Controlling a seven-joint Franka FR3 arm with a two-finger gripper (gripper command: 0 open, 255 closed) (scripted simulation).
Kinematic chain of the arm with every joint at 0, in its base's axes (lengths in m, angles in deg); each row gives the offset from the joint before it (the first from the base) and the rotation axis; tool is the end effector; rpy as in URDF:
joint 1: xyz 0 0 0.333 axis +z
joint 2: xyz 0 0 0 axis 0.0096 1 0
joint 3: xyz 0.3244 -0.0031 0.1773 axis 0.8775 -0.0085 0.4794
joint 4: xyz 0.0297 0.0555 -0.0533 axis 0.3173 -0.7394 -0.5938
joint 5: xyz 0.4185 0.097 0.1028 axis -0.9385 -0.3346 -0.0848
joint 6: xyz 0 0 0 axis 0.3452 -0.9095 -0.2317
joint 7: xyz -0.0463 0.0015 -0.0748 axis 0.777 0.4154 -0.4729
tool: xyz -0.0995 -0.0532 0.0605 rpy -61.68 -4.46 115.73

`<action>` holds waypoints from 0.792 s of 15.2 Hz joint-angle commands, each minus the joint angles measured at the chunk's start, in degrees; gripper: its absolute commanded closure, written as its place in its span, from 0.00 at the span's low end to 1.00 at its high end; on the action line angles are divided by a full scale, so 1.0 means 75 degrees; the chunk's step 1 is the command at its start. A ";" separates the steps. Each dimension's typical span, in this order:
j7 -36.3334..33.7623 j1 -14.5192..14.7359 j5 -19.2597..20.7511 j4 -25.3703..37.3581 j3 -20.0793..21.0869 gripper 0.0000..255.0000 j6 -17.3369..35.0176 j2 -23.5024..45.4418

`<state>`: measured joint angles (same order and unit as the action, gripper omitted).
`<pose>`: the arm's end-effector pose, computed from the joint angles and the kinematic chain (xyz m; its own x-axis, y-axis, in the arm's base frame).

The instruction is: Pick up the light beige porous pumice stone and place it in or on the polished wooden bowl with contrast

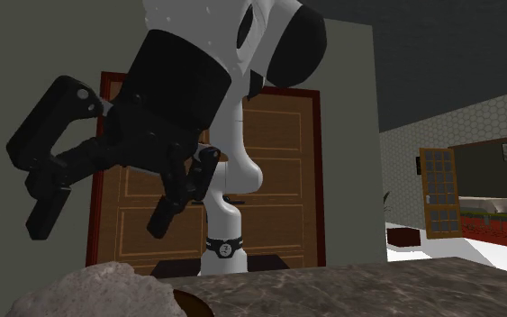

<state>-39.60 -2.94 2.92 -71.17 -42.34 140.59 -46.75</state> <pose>0.6644 -0.0810 0.4195 0.6545 0.6396 -0.4032 0.7409 -0.6488 0.1734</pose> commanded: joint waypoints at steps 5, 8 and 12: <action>0.0097 0.0199 -0.0120 0.0813 0.0125 0.00 -0.0909 -0.0049; 0.0097 0.0199 -0.0120 0.0813 0.0126 0.00 -0.0909 -0.0049; 0.0097 0.0199 -0.0120 0.0813 0.0126 0.00 -0.0909 -0.0049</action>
